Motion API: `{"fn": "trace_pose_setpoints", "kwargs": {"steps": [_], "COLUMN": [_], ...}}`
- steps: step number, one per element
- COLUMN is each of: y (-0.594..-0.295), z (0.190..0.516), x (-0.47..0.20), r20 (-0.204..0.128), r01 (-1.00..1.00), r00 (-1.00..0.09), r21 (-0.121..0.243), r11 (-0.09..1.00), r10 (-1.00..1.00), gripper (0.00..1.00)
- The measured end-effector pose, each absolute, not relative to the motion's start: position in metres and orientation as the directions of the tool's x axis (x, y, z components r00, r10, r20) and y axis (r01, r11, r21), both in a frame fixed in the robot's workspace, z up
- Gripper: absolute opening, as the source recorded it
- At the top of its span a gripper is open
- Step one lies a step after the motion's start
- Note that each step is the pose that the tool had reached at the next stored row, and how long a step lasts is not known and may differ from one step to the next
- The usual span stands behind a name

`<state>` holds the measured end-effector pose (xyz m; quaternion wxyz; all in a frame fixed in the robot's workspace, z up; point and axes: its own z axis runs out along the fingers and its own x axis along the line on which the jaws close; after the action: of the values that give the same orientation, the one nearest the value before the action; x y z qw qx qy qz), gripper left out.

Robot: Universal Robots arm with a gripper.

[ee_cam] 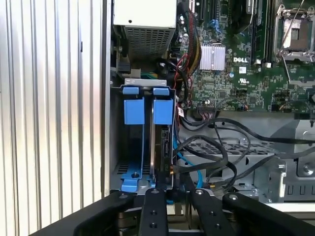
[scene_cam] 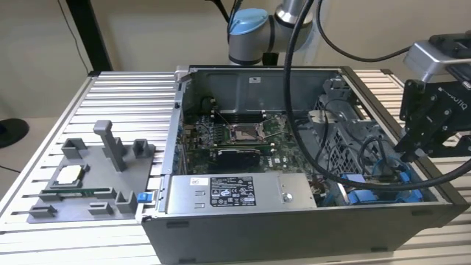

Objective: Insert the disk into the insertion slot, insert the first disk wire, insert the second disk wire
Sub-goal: 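Insert the first disk wire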

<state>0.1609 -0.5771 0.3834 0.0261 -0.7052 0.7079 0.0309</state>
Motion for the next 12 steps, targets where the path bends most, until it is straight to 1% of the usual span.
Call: {"fn": "trace_pose_setpoints", "kwargs": {"steps": [2,3,7,12], "y": [-0.577,-0.577,-0.577,-0.577], "z": [0.384,0.383,0.383,0.382], "x": [0.162,0.163,0.170,0.187], "r20": [-0.080,-0.080,-0.080,-0.079], "r01": [-1.000,-1.000,-1.000,-0.999], "r00": [-0.004,-0.004,-0.005,-0.005], "r21": [0.007,0.008,0.013,0.036], "r11": [0.003,0.004,0.003,0.003], "r10": [-0.997,-0.997,-0.997,-0.997], "gripper": [0.00,1.00,1.00,1.00]}}
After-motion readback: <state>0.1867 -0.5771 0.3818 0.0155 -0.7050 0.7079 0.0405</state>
